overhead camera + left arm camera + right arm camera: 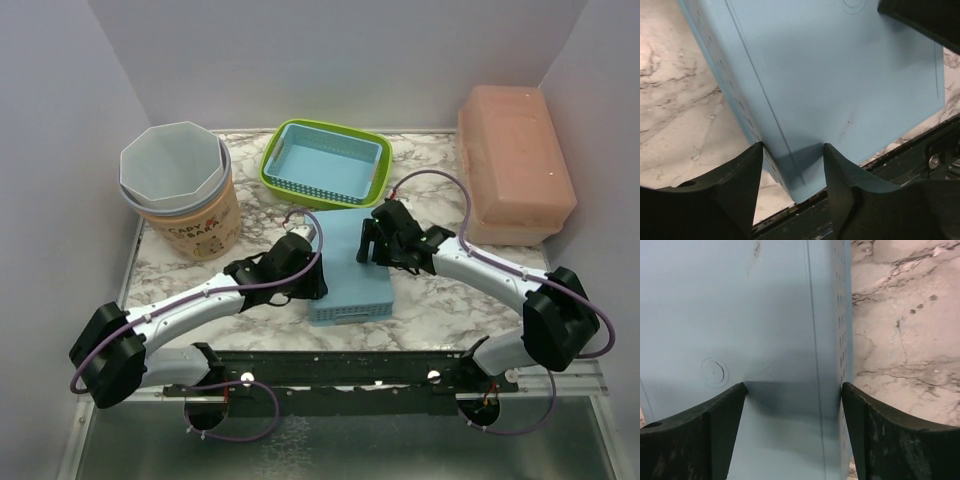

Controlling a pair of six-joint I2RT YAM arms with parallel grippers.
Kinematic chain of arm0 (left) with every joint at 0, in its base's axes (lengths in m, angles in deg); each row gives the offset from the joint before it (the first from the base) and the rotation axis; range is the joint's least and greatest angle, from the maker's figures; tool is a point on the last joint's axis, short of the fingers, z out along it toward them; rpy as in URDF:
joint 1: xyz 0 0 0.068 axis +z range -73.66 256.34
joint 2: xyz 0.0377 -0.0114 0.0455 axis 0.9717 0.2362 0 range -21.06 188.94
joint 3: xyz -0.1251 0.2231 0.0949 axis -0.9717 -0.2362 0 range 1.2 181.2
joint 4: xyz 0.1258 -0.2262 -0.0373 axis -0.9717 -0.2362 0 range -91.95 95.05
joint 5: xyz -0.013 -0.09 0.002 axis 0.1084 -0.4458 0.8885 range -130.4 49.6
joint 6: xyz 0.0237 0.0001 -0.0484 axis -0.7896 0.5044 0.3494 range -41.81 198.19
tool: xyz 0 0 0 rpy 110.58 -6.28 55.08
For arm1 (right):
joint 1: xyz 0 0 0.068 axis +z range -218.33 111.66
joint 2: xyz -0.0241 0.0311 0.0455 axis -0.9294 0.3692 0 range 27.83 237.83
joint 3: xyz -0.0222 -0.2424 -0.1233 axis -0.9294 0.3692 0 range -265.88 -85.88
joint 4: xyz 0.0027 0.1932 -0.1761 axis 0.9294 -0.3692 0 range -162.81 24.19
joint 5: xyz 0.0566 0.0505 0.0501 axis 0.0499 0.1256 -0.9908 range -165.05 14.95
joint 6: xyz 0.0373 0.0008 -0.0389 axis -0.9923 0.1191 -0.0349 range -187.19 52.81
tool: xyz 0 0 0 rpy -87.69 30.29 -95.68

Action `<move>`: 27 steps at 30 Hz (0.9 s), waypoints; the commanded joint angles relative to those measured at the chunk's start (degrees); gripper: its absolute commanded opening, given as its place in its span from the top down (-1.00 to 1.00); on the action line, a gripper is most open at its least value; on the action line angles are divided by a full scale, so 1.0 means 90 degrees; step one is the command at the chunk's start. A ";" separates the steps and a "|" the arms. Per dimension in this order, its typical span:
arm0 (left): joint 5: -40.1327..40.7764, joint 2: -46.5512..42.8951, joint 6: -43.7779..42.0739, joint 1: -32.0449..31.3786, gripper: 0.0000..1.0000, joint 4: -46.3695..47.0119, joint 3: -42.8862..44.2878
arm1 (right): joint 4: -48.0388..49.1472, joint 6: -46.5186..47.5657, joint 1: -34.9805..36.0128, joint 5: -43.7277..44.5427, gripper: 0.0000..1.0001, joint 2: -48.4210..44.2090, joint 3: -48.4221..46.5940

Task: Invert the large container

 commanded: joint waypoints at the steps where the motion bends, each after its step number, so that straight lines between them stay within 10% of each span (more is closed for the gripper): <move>1: -0.0472 0.0121 0.0237 -0.0461 -0.01 0.0461 0.0032 | -0.0736 0.0296 -0.0019 0.0860 -0.59 0.0035 -0.0321; 12: -0.0142 0.0624 0.0441 -0.1796 -0.01 0.1257 0.0277 | -0.1181 0.0192 -0.0027 0.2488 -0.85 -0.0321 -0.0645; 20: 0.1493 -0.0298 0.0103 -0.1795 -0.57 0.0377 0.0476 | -0.2877 -0.2730 -0.0039 0.3527 -1.00 -0.1475 -0.0133; 23: 0.2003 -0.0564 0.0059 -0.1539 -0.96 0.0143 0.0632 | -0.2042 -0.2456 -0.0039 0.2731 -1.00 -0.2259 0.0607; 27: 0.1161 -0.0270 -0.0375 -0.0046 -0.98 0.0038 0.1037 | -0.1719 -0.2956 -0.0039 0.1791 -1.00 -0.3047 0.1111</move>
